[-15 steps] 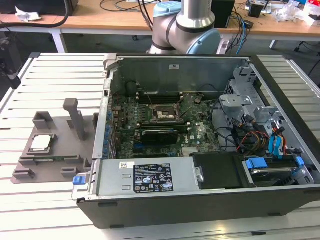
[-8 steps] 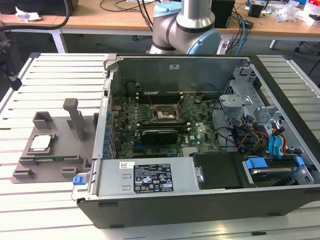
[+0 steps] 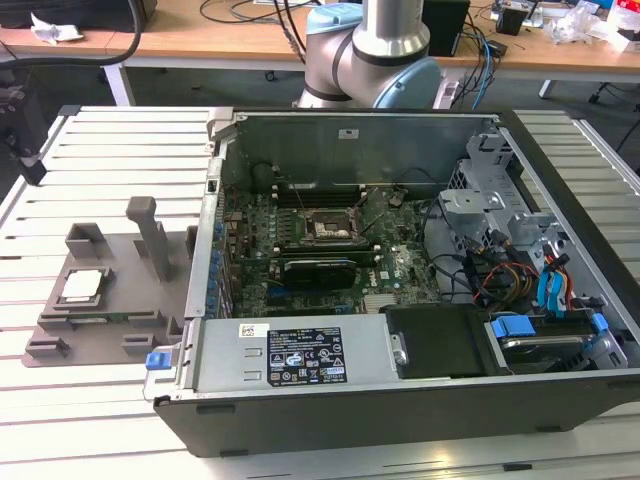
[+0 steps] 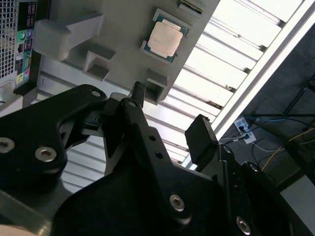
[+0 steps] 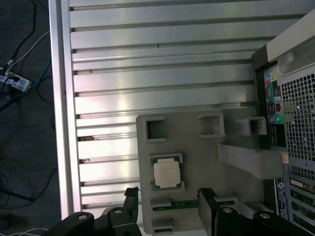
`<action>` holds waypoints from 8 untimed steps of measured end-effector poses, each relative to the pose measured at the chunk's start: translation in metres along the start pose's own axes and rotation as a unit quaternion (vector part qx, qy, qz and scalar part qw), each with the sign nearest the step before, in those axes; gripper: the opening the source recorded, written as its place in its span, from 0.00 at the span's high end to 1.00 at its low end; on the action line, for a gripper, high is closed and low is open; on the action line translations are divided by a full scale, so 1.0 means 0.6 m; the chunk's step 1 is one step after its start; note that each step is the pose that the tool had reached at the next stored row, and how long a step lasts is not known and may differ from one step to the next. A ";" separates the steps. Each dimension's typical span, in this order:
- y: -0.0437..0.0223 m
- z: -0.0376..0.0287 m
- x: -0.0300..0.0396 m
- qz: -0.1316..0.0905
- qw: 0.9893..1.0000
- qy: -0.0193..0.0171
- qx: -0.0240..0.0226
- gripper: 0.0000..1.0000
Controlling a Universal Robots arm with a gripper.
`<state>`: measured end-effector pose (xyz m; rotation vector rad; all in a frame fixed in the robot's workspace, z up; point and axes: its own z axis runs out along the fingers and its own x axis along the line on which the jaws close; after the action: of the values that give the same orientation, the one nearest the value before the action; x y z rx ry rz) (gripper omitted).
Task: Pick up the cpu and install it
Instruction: 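Pick up the cpu and move it towards the insertion slot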
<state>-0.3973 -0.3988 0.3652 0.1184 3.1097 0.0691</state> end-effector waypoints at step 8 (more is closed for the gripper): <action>0.000 0.010 0.000 0.000 1.000 0.000 0.000 0.40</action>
<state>-0.3973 -0.3988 0.3591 0.1185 3.1098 0.0690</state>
